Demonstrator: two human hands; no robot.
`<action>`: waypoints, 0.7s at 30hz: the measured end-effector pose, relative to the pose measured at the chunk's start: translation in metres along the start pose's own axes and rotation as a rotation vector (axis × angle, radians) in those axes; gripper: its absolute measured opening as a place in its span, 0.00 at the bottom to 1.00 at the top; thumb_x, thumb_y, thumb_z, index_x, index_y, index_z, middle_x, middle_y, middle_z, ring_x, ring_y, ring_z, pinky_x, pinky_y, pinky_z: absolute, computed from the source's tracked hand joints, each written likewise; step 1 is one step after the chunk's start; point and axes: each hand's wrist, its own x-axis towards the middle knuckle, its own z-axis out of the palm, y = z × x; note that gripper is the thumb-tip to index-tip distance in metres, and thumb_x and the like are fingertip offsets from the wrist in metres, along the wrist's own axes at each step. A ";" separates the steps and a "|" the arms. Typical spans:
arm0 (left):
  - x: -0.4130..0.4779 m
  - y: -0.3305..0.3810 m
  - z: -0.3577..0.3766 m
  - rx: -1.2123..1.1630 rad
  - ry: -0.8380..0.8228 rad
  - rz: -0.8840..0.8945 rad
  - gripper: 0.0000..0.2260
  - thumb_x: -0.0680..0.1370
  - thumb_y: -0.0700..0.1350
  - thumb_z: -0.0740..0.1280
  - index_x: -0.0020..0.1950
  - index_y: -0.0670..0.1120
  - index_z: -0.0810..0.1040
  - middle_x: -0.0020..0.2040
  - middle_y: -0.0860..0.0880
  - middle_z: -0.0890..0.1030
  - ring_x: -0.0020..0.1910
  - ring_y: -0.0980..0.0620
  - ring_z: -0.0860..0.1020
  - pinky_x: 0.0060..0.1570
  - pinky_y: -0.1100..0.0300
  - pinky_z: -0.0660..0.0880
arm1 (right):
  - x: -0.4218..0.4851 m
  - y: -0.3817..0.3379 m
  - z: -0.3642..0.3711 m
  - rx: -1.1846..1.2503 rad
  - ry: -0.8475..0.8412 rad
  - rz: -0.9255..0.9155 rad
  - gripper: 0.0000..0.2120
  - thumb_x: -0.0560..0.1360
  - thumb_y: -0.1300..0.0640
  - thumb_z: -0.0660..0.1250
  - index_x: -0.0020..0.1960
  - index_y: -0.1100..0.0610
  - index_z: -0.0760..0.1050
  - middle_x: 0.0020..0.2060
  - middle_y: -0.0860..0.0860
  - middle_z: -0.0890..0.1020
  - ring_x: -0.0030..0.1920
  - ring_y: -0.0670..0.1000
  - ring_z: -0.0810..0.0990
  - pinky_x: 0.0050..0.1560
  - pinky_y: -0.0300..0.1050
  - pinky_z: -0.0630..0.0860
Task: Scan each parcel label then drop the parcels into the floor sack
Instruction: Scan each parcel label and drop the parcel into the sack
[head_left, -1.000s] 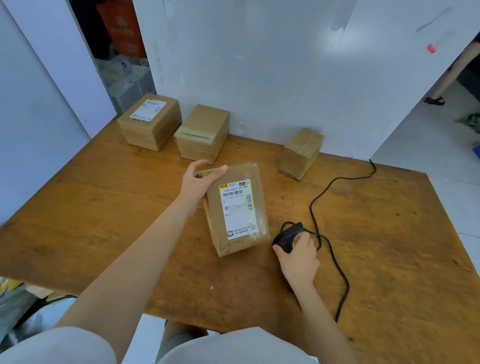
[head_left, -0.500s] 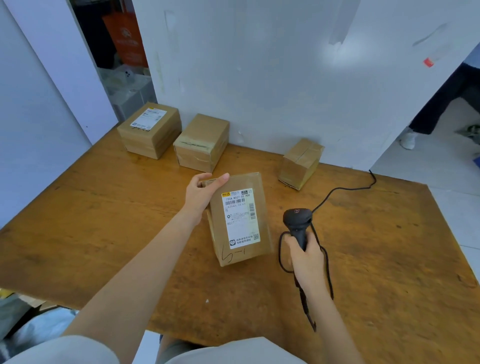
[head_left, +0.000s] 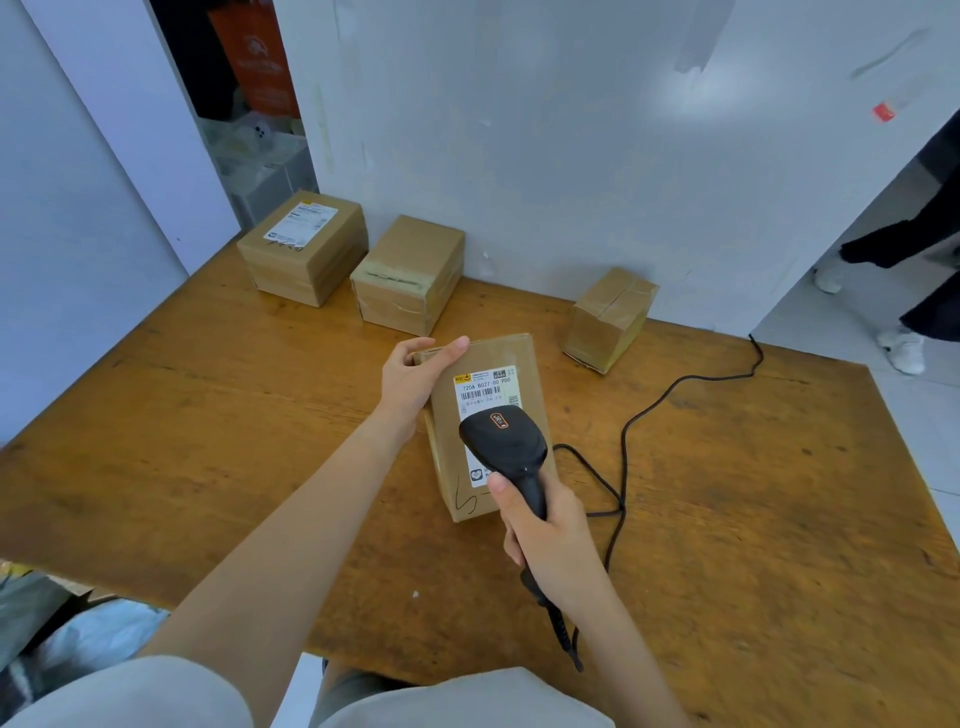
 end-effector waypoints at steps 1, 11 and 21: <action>0.000 0.000 0.000 -0.010 0.002 -0.001 0.28 0.64 0.57 0.79 0.59 0.50 0.75 0.54 0.47 0.80 0.48 0.51 0.81 0.39 0.60 0.77 | 0.000 0.000 0.000 -0.002 0.003 -0.006 0.16 0.70 0.39 0.64 0.49 0.50 0.73 0.24 0.45 0.73 0.22 0.43 0.70 0.25 0.36 0.68; 0.000 -0.002 0.003 0.008 -0.006 0.002 0.27 0.65 0.57 0.78 0.59 0.50 0.75 0.53 0.49 0.80 0.47 0.53 0.81 0.37 0.62 0.76 | -0.001 0.004 0.002 -0.026 0.039 -0.025 0.15 0.70 0.40 0.63 0.48 0.50 0.72 0.24 0.43 0.75 0.22 0.43 0.72 0.24 0.33 0.69; 0.000 -0.002 0.001 -0.010 0.011 -0.003 0.28 0.64 0.58 0.79 0.58 0.49 0.76 0.54 0.47 0.81 0.47 0.52 0.81 0.39 0.60 0.76 | -0.001 0.010 0.002 -0.027 0.064 -0.069 0.17 0.70 0.37 0.63 0.49 0.48 0.73 0.24 0.43 0.75 0.23 0.43 0.72 0.26 0.34 0.69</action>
